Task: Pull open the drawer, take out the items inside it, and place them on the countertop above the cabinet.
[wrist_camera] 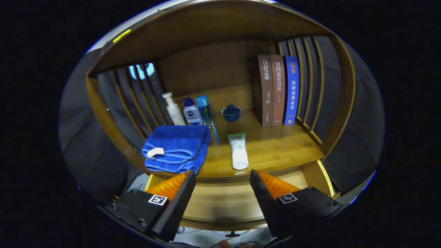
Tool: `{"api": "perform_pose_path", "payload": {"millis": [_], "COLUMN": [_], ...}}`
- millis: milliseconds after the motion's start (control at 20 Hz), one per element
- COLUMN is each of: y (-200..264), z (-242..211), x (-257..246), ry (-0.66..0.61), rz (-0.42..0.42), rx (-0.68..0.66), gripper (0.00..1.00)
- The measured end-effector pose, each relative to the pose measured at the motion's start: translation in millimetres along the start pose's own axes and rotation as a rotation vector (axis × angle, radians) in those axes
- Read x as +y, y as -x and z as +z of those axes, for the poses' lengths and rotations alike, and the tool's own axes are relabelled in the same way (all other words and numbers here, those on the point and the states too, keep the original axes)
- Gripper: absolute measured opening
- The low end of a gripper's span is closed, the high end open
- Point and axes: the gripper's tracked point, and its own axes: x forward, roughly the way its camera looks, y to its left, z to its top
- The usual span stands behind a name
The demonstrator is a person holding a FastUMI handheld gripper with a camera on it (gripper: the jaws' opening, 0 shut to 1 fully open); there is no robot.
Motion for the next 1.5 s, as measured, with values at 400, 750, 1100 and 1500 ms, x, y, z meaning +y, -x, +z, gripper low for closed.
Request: {"api": "perform_pose_path", "payload": {"millis": [400, 750, 1100, 1500], "y": [101.1, 125.7, 95.3, 30.4], "z": [-27.0, -106.3, -171.2, -198.7], "x": [20.4, 2.5, -17.3, -34.1], "ry": [0.076, 0.126, 0.101, 0.098], "rz": [0.029, -0.026, -0.045, -0.073], "rx": [-0.415, -0.509, -0.46, -0.395], "gripper": [0.99, 0.99, 0.99, 1.0]}}
